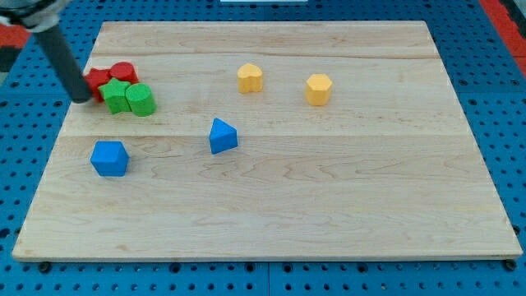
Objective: Move blue cube close to the blue triangle
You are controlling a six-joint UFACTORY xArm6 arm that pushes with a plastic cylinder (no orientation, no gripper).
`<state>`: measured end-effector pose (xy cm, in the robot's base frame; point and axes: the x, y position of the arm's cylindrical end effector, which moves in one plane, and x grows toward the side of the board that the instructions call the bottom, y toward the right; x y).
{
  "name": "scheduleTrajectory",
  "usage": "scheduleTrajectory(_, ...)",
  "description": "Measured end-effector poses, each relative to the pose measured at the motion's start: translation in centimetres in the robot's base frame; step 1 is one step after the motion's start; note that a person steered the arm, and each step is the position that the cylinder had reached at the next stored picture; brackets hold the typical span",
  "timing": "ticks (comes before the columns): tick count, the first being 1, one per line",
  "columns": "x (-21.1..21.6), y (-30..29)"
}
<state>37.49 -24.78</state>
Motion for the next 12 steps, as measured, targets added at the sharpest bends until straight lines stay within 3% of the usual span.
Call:
scheduleTrajectory(5,0.9,-0.2)
scheduleTrajectory(6,4.5,-1.1)
scheduleTrajectory(9,9.8,-1.9)
scheduleTrajectory(11,14.1,2.4)
scheduleTrajectory(12,12.0,5.1)
